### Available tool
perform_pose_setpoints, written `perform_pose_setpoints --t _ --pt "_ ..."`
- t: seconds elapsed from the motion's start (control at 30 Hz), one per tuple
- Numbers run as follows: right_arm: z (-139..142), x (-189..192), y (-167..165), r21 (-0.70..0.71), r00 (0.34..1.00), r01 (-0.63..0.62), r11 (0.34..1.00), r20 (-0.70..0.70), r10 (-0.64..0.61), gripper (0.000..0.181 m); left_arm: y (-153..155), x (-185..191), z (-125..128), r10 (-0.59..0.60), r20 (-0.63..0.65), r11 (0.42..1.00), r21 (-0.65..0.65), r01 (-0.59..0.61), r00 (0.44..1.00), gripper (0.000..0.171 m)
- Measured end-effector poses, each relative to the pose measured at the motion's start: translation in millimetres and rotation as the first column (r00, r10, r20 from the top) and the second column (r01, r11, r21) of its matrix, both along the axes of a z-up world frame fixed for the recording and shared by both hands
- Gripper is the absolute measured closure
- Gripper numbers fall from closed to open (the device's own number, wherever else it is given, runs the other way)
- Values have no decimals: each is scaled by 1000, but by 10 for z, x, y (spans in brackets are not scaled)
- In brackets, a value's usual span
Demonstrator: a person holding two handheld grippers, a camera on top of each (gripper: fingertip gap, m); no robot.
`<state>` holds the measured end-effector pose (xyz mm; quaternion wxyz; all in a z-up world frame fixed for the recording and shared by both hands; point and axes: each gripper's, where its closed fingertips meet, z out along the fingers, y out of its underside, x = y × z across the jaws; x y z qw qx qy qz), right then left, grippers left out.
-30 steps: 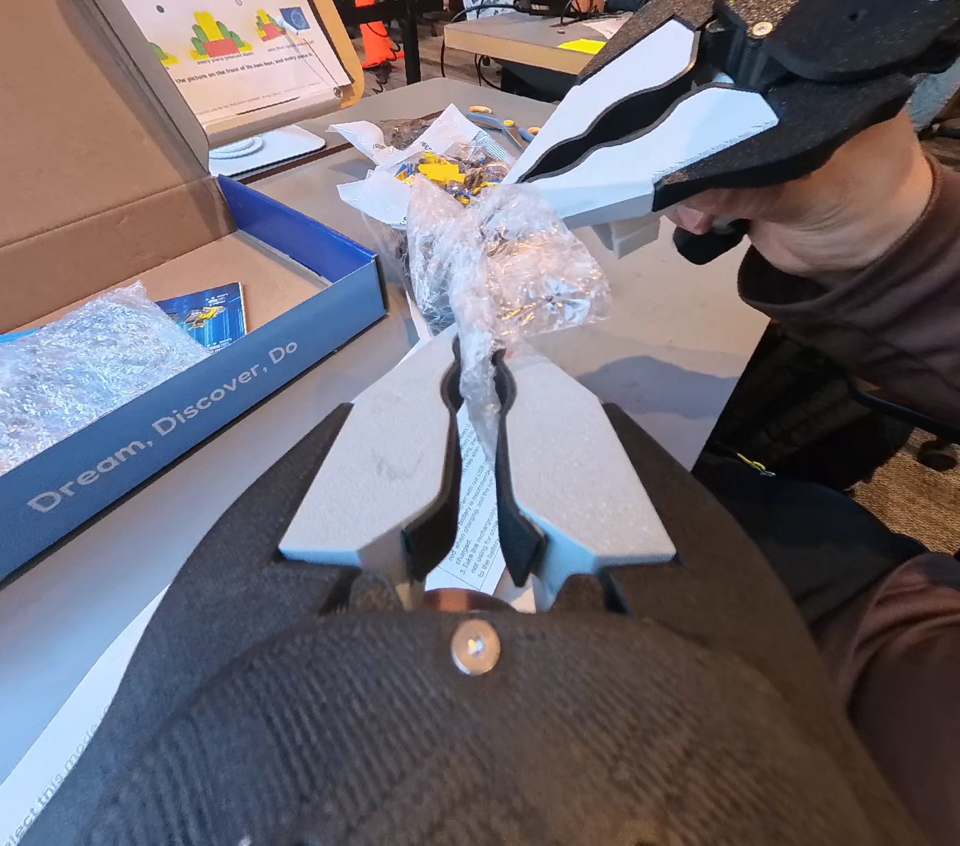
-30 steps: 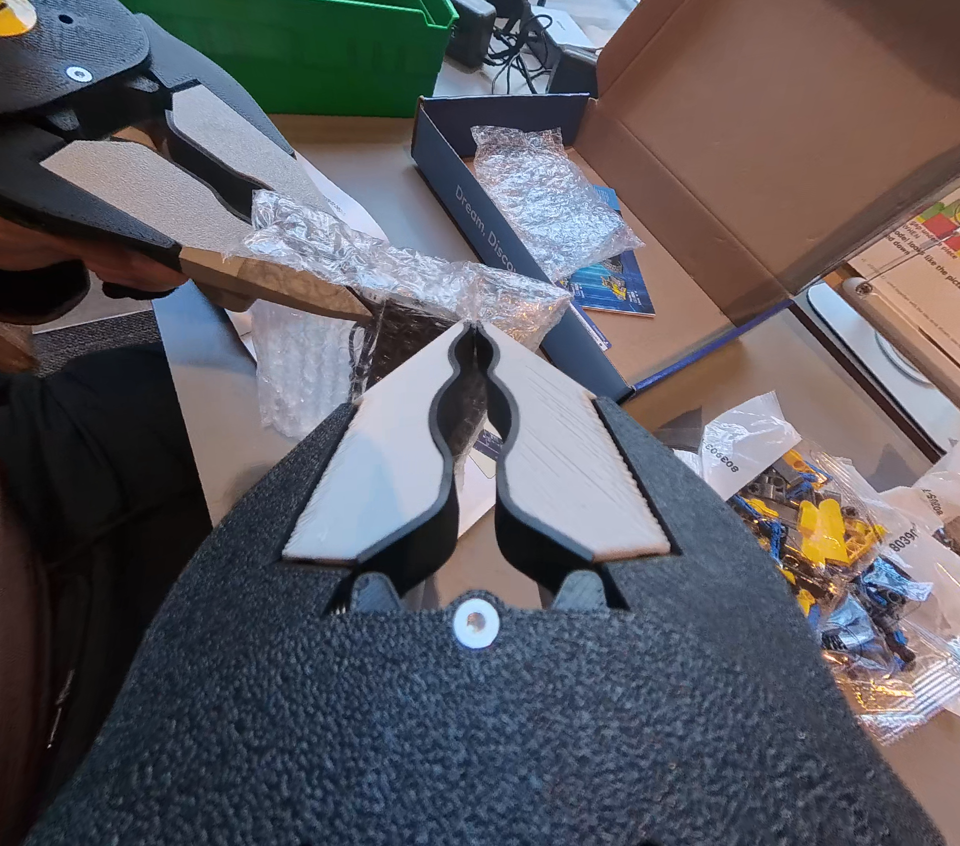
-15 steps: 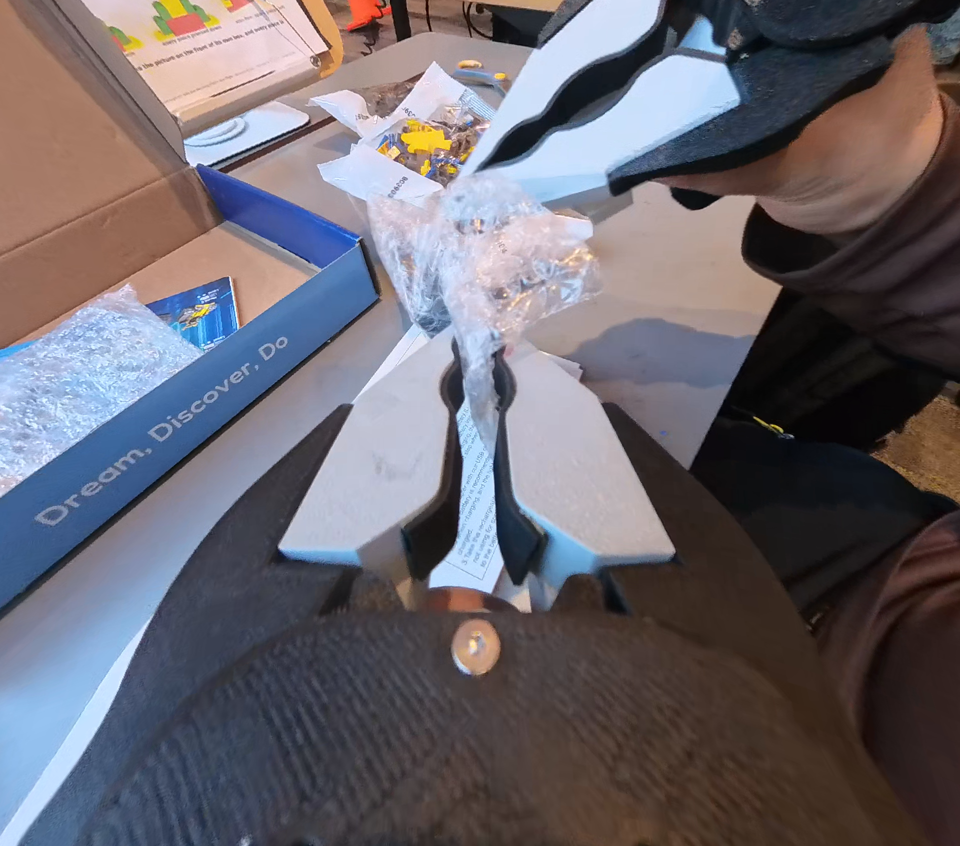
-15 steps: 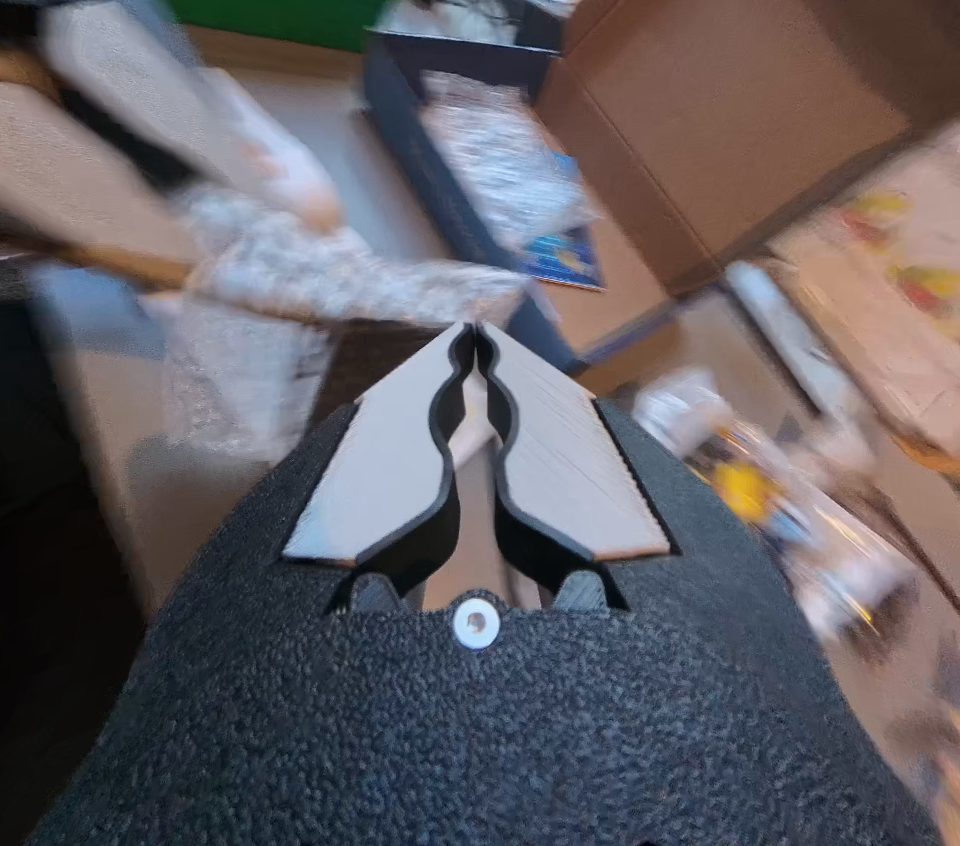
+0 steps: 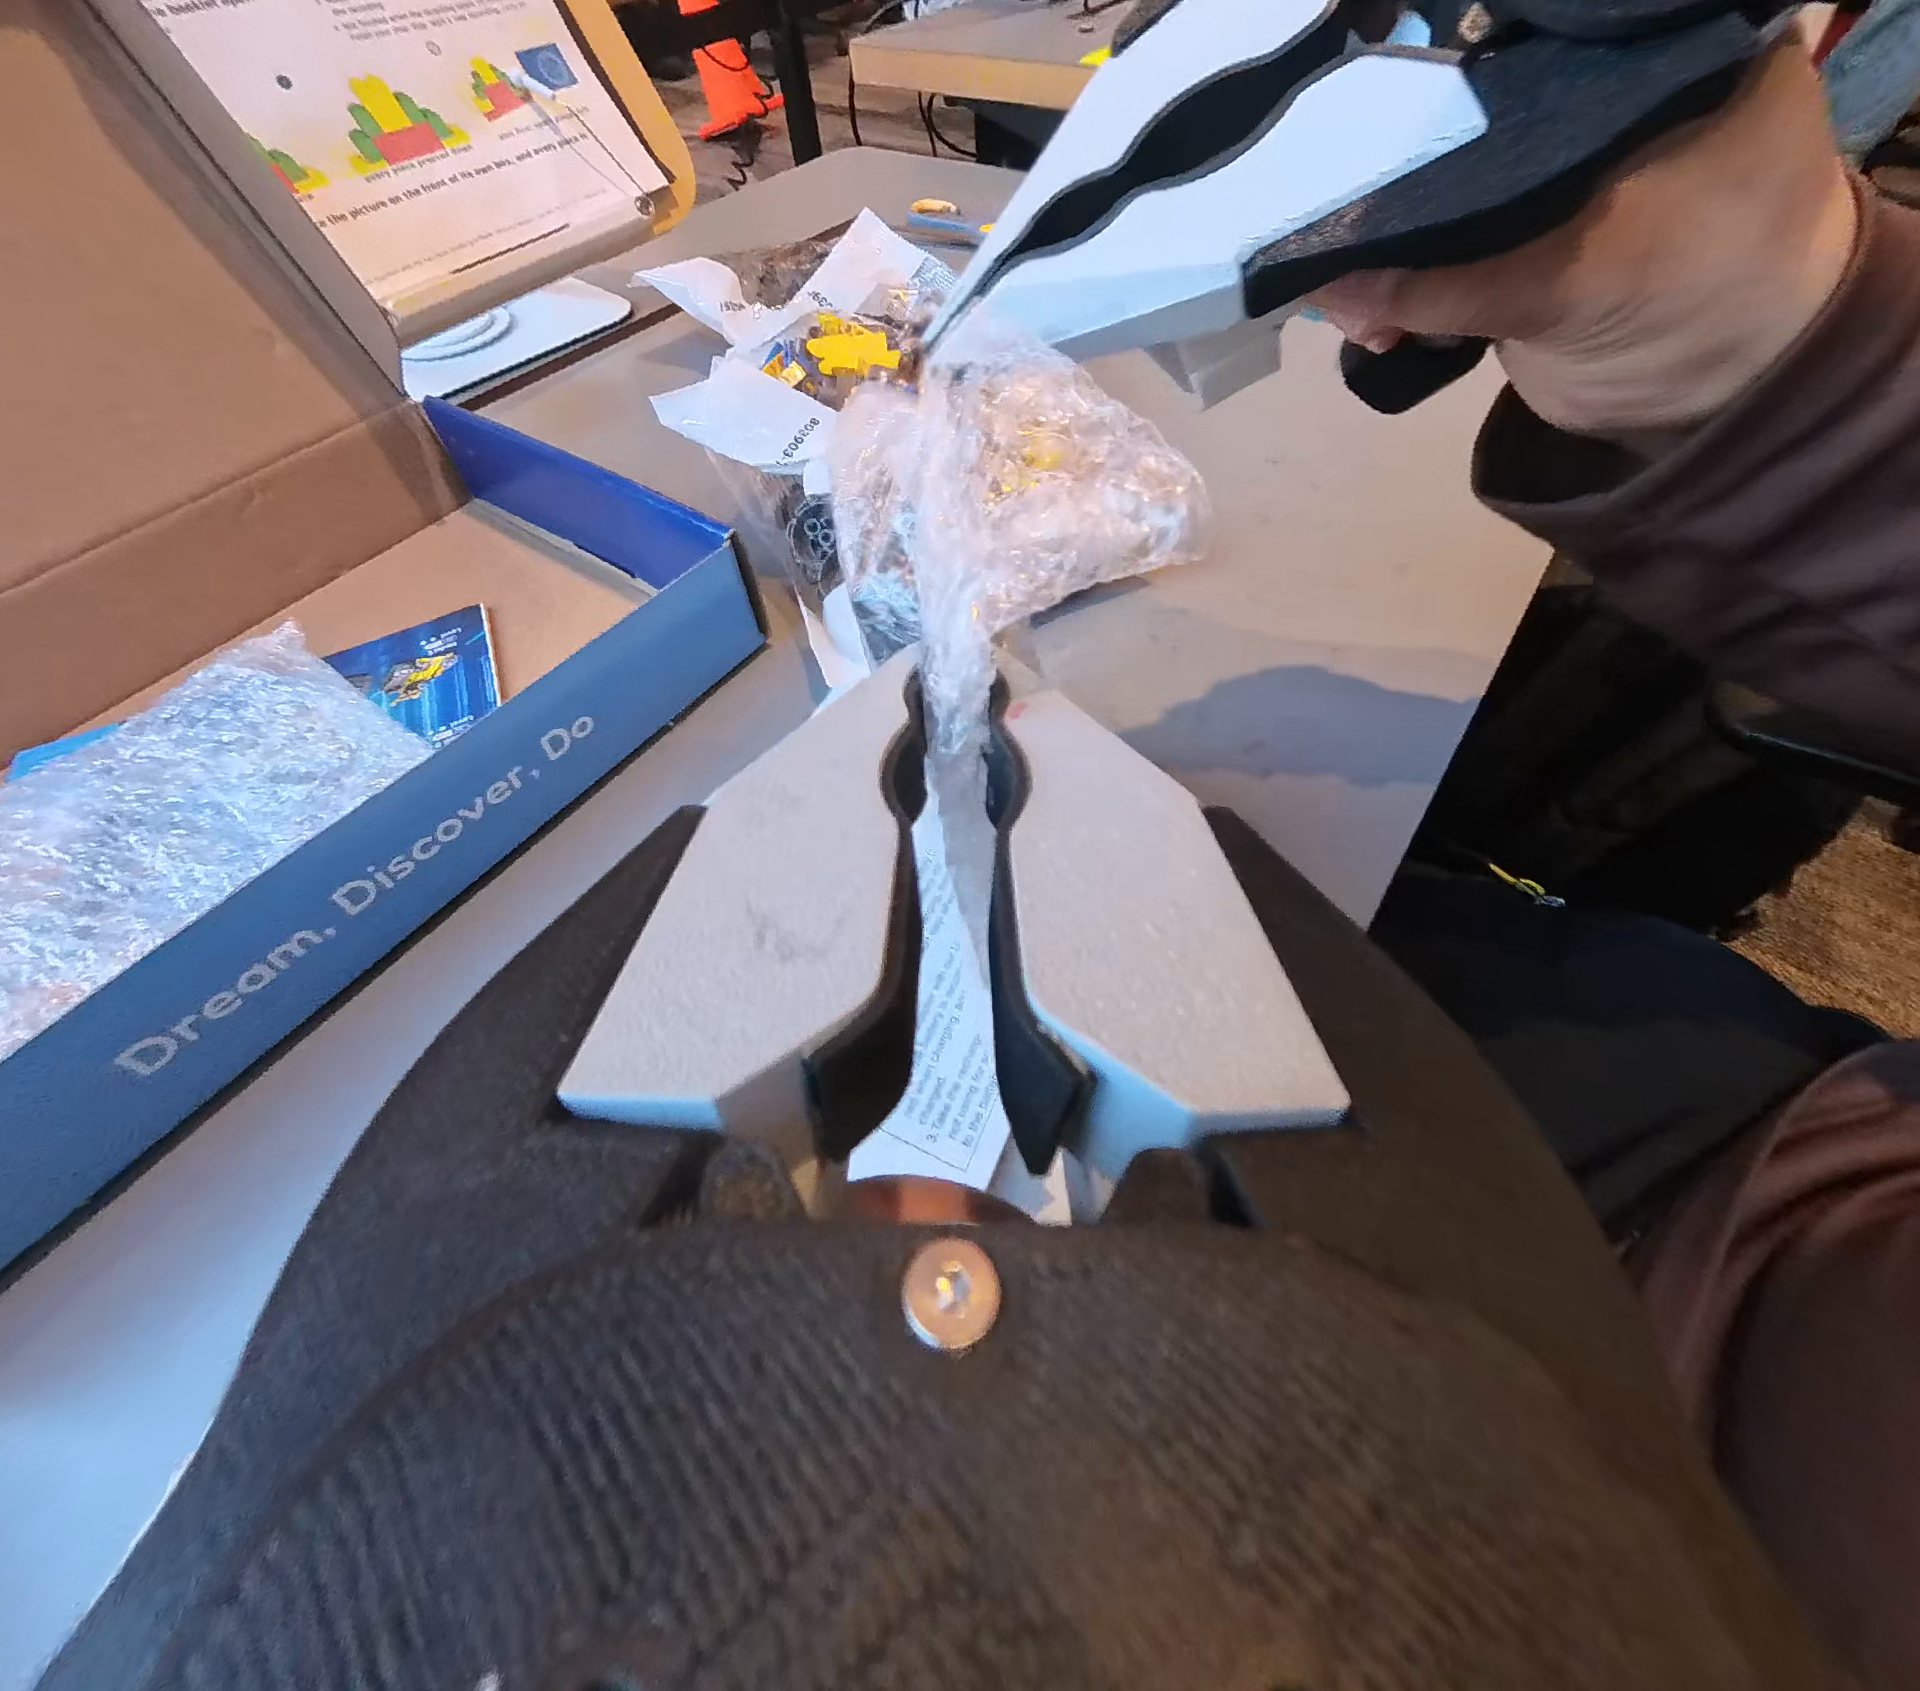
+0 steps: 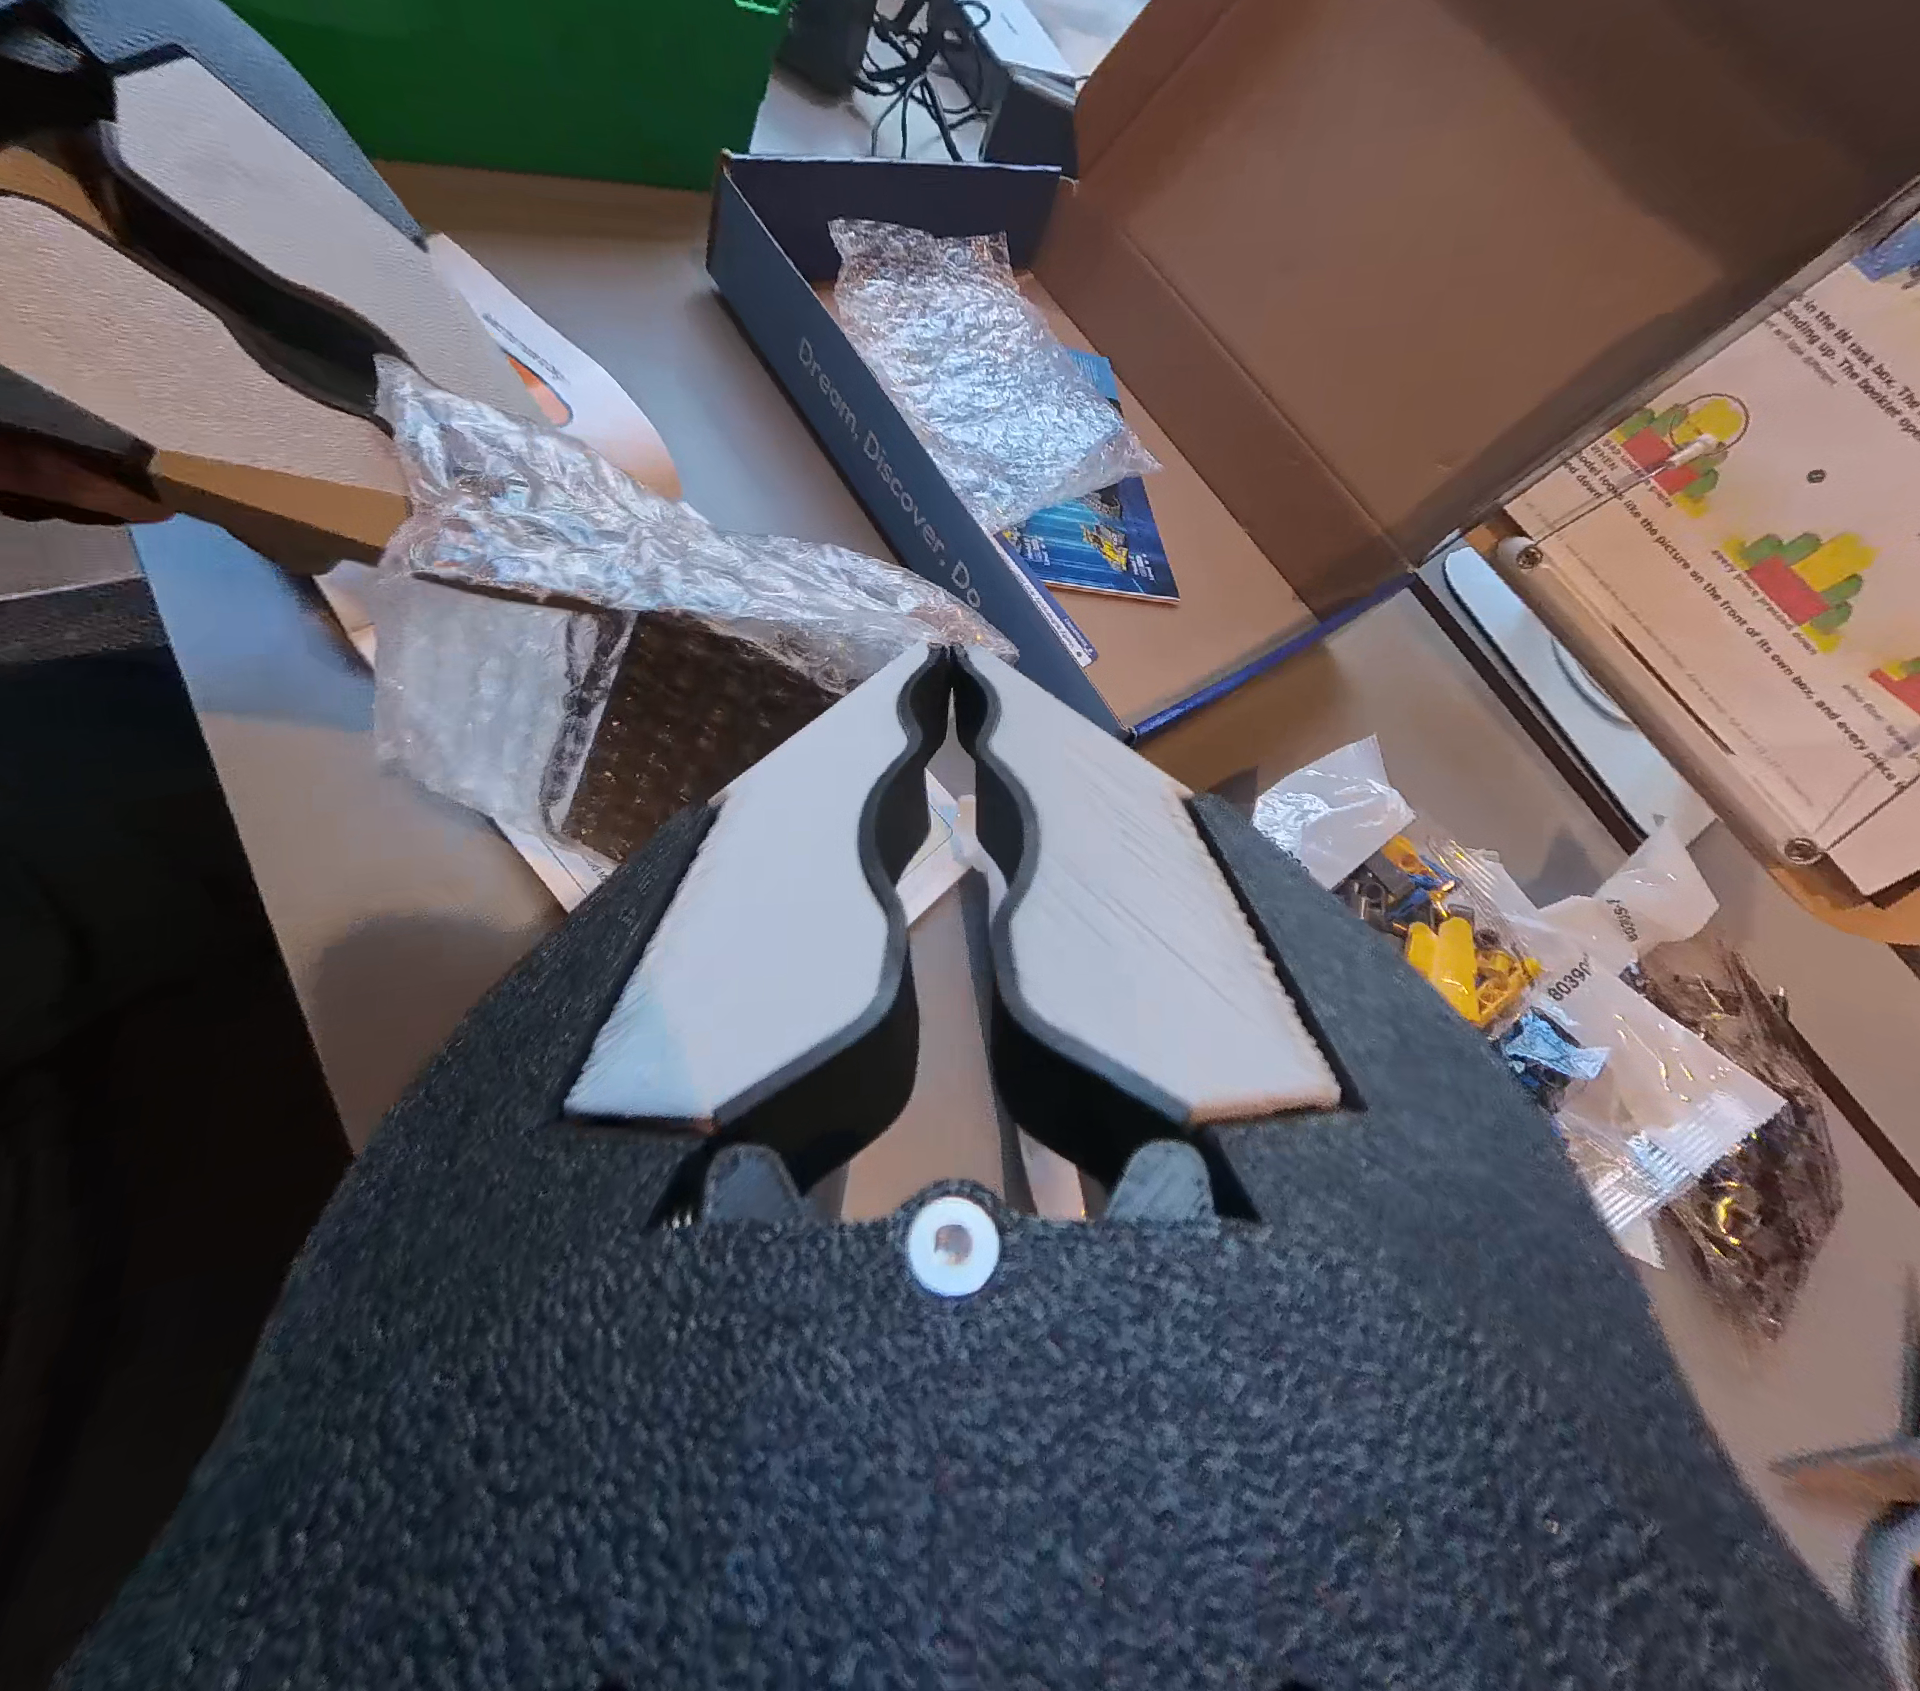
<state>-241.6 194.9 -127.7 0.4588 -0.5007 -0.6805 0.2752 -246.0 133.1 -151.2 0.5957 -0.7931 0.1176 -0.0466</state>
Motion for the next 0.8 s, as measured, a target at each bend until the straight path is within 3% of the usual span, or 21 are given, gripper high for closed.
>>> perform_pose_setpoints --t 0.33,0.67,0.8 --pt "105 8 -195 -77 998 -55 996 -11 54 181 -2 -161 58 36 88 999 31 -38 995 165" --pt "162 22 -255 -92 999 -51 994 -8 50 181 24 101 -88 -71 117 997 -32 75 991 130" --pt "200 13 -323 -105 997 -72 992 -13 71 181 40 142 -192 -78 85 996 -44 81 993 133"
